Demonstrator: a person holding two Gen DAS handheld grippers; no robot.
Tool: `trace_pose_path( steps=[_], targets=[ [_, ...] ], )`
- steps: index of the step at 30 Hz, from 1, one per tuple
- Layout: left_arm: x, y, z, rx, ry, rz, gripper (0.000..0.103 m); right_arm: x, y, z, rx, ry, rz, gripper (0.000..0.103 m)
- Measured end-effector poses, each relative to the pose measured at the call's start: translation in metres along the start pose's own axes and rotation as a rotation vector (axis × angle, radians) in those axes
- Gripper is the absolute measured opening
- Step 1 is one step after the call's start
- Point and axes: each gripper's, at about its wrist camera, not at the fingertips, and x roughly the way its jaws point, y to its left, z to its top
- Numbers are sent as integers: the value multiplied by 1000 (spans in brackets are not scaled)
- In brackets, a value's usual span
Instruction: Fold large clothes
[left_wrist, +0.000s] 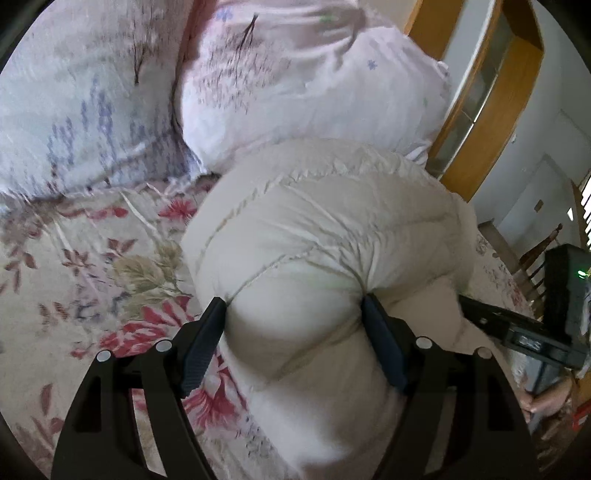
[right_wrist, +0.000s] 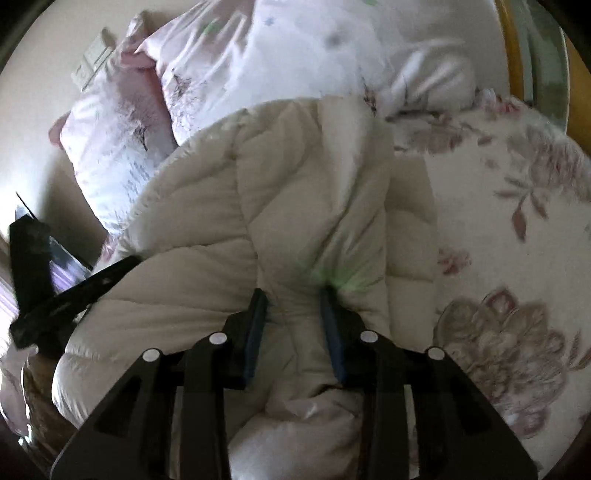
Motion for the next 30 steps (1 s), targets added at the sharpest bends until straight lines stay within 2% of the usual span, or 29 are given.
trace_pose_path(
  steps=[4, 7, 10, 13, 15, 19, 24, 27, 30],
  targets=[
    [-43, -33, -14, 83, -76, -39, 74, 2, 0, 0, -3, -8, -12, 31],
    [-70, -64, -30, 179, -102, -115, 74, 1, 1, -1, 6, -15, -6, 31],
    [-77, -90, -50, 285, -63, -156, 74, -2, -3, -6, 11, -26, 3, 32],
    [-54, -95, -65, 340, 3, -92, 75, -4, -6, -8, 18, -32, 12, 32],
    [-37, -87, -70, 313, 46, -96, 75, -10, -10, -9, 26, -35, 8, 31],
    [-33, -80, -71, 303, 51, -98, 75, -37, -7, -19, -5, -83, -24, 32],
    [-36, -76, -72, 299, 52, -102, 75, -78, 5, -38, -52, -154, 42, 32],
    [-38, -78, -72, 299, 51, -100, 75, -84, 8, -48, -68, -138, 44, 32],
    [-39, -78, -72, 300, 50, -101, 75, -72, 5, -56, -80, -88, -16, 30]
  ],
)
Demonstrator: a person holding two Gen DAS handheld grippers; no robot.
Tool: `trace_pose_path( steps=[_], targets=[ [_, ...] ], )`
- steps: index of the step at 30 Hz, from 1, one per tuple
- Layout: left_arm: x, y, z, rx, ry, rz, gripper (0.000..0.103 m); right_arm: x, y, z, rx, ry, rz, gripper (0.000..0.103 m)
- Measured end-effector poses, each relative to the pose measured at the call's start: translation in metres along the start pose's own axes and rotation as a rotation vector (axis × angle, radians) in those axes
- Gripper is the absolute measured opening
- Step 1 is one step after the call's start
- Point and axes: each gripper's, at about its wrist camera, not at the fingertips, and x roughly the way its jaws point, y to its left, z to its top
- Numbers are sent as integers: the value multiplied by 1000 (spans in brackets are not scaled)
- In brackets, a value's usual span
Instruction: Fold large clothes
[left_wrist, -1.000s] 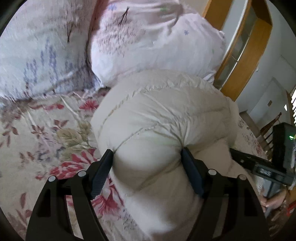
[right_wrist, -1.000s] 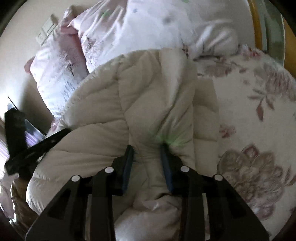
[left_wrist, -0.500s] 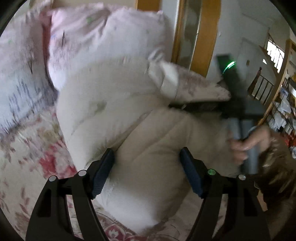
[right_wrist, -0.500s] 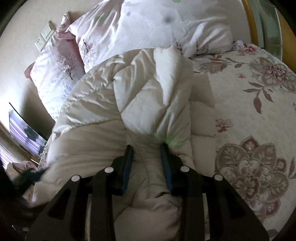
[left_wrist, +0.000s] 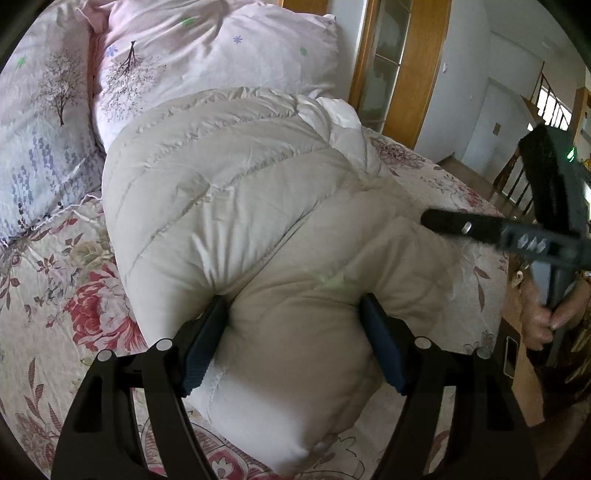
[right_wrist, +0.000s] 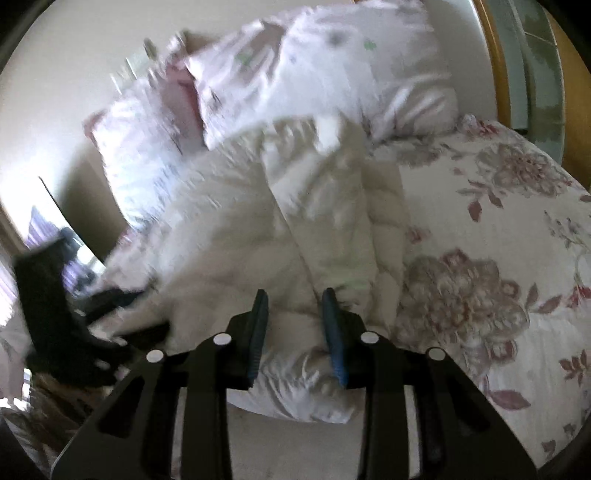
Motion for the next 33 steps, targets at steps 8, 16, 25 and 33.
trace_pose_path(
  steps=[8, 16, 25, 33],
  targets=[
    [6, -3, 1, 21, 1, 5, 78, 24, -18, -13, 75, 62, -3, 29],
    [10, -10, 0, 53, 6, 36, 81, 29, -25, -15, 111, 62, 32, 29],
    [14, -14, 0, 85, 17, 63, 84, 3, -29, 14, 156, 2, 87, 63],
    [15, -13, 2, 87, 20, 69, 85, 24, -24, 92, 197, -43, 15, 71]
  ],
)
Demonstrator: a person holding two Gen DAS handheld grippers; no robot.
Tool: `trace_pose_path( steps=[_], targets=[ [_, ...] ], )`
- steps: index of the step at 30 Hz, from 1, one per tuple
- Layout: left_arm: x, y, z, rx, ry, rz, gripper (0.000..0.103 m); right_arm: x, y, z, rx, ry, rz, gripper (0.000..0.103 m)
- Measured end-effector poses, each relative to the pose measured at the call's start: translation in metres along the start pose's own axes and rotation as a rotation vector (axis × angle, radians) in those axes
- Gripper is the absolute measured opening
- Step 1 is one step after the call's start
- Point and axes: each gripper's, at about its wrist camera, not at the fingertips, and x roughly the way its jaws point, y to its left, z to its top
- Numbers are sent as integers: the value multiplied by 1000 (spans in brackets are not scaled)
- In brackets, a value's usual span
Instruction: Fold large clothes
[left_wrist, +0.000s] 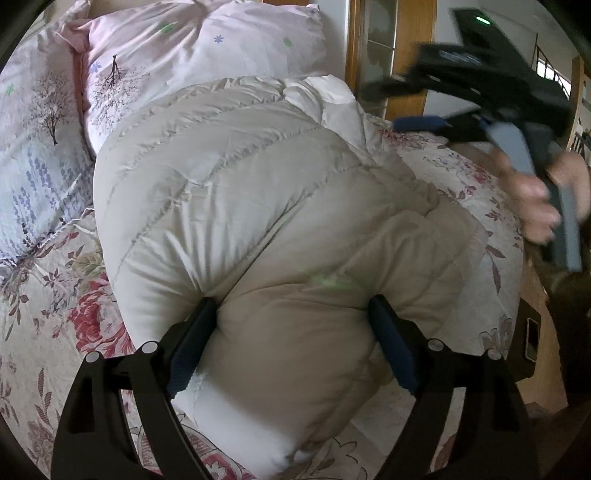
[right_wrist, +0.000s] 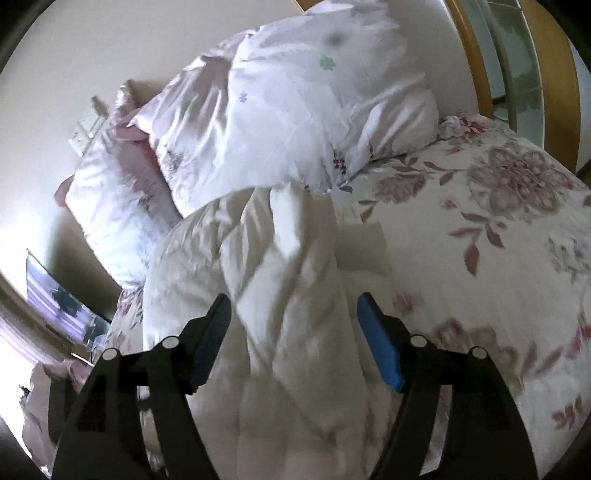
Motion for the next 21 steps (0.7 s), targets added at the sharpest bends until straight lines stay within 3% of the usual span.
trace_pose_path(
  steps=[3, 6, 7, 10, 14, 17, 21],
  targets=[
    [0, 0, 0, 0, 0, 1, 85, 23, 2, 12, 23, 35, -10, 69],
    [0, 0, 0, -1, -2, 0, 86, 38, 0, 15, 25, 30, -21, 17],
    [-1, 0, 0, -3, -9, -4, 86, 38, -2, 14, 29, 8, -37, 12],
    [-12, 1, 3, -22, -42, -35, 86, 39, -10, 14, 33, -17, -112, 9],
    [-39, 17, 14, -101, -126, -105, 86, 55, -22, 10, 33, 17, -212, 9],
    [-56, 40, 20, -184, -188, -83, 86, 65, -27, 7, 25, 29, -254, 9],
    [-57, 74, 20, -326, -197, -74, 86, 78, -30, 5, 8, 57, -291, 9]
  ],
)
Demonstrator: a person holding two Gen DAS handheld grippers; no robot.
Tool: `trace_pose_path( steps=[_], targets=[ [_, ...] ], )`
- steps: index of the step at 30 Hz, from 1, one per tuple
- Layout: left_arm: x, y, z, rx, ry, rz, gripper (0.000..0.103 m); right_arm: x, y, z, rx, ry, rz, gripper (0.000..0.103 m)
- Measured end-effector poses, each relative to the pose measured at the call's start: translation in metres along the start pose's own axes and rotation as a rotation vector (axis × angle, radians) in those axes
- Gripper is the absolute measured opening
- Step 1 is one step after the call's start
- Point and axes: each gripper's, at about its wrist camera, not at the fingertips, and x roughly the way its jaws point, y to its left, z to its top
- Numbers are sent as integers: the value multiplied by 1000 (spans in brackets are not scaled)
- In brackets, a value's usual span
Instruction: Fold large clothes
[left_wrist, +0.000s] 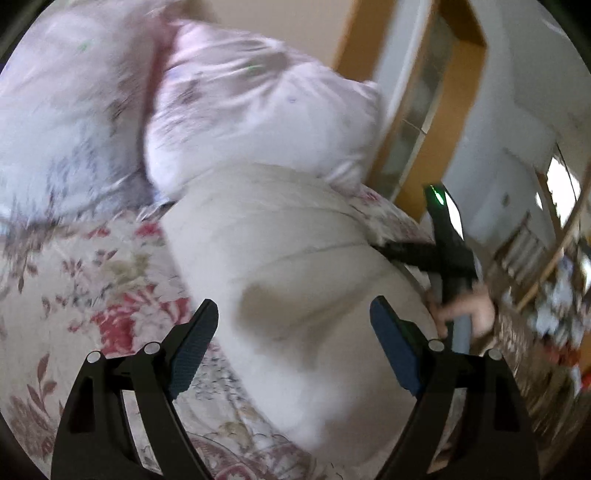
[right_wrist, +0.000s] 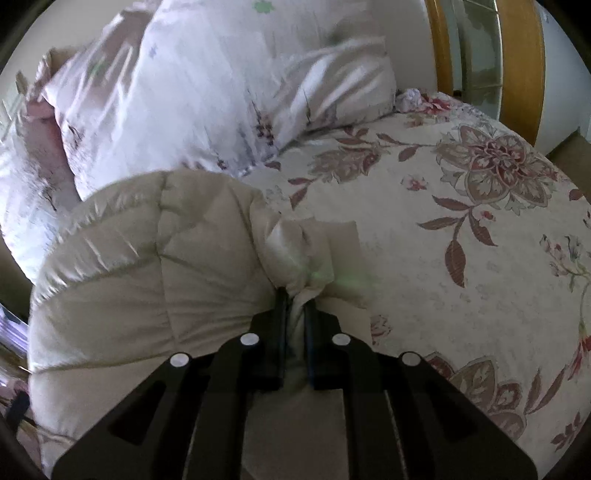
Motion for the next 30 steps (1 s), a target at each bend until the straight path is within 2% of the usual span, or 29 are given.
trace_pose_path(
  steps=[2, 6, 8, 9, 10, 11, 13, 15, 16, 20, 24, 27, 30],
  targets=[
    [4, 16, 1, -89, 10, -14, 86, 6, 1, -1, -14, 9, -12, 9],
    [11, 30, -2, -168, 31, -23, 85, 14, -1, 2, -21, 33, -5, 11],
    [14, 37, -3, -208, 40, -60, 85, 11, -3, 5, -28, 54, 7, 13],
    [14, 41, -3, -226, 46, -79, 85, 7, -4, 6, -30, 56, 10, 19],
    [16, 46, -3, -257, 53, -111, 85, 0, -5, 7, -31, 47, 15, 32],
    [16, 48, -4, -277, 55, -128, 85, -11, -8, 7, -34, 33, 27, 41],
    [16, 54, -5, -311, 52, -141, 86, -34, -16, 7, -23, -2, 82, 79],
    [16, 60, -5, -335, 51, -155, 86, -56, -27, 7, -3, -29, 155, 97],
    [16, 63, -5, -353, 52, -170, 86, -62, -32, 7, 5, -31, 183, 101],
    [24, 73, -3, -415, 76, -224, 86, -64, -50, 7, 38, 46, 300, 101],
    [35, 80, -4, -460, 105, -258, 86, -38, -55, -2, 48, 176, 345, 101],
    [41, 82, -3, -467, 125, -257, 86, -26, -55, -9, 45, 230, 365, 101],
    [46, 84, -4, -477, 144, -259, 86, -16, -59, -12, 94, 274, 445, 101]
  ],
)
